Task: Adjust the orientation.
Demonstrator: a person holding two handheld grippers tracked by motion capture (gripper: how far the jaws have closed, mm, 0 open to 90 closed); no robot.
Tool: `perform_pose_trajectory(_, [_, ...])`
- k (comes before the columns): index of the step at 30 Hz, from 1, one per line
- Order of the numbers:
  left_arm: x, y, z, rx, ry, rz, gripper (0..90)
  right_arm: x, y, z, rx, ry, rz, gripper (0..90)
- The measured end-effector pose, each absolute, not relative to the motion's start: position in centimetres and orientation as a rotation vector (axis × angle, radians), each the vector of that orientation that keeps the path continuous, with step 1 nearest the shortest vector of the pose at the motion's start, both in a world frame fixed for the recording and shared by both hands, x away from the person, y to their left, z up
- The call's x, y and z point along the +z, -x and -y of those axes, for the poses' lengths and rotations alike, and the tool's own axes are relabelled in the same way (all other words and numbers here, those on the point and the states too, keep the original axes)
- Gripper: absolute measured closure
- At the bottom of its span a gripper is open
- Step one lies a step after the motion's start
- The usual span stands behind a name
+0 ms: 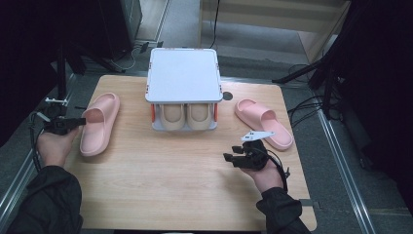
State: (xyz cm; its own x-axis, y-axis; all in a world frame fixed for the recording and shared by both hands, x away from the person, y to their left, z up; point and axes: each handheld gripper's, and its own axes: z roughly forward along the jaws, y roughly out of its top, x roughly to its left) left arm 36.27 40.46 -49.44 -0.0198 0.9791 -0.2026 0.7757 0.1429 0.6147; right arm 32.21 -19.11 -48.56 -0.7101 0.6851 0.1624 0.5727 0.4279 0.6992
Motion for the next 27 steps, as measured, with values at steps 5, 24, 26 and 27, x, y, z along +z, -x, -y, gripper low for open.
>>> perform_pose_trajectory(5, [-48.6,-35.8,-39.8,0.442,-1.68,-1.806,85.6,-48.4,-32.3,19.4,1.177,-1.129,-2.509,51.8])
perform_pose_trajectory(24, [-45.8,-30.4,-35.3,0.367,-1.815,-1.627,85.4,-47.2,-34.5,22.4,1.264,-1.194,-2.368,52.2])
perform_pose_trajectory(26, [-45.5,-29.9,-34.8,0.357,-1.82,-1.604,85.3,-47.0,-34.9,22.9,1.284,-1.192,-2.34,52.3])
perform_pose_trajectory(27, [-45.4,-29.6,-34.4,0.362,-1.831,-1.593,85.4,-46.9,-35.1,23.1,1.285,-1.197,-2.333,52.3])
